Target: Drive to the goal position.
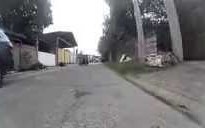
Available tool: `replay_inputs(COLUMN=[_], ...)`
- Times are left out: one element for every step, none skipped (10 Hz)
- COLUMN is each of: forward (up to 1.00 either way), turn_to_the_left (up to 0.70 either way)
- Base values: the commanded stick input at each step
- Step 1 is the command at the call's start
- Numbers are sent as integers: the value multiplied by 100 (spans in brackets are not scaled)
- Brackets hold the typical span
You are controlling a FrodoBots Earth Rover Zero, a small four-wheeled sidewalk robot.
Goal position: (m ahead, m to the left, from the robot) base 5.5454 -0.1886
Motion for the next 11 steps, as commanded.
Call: replay_inputs(forward=[100, 100, 100, 100, 100, 100, 100, 100, 100, 100, 100], turn_to_the_left=[5, 3, -34, -25, 5, 5, 5, 1, -13, -35, -35])
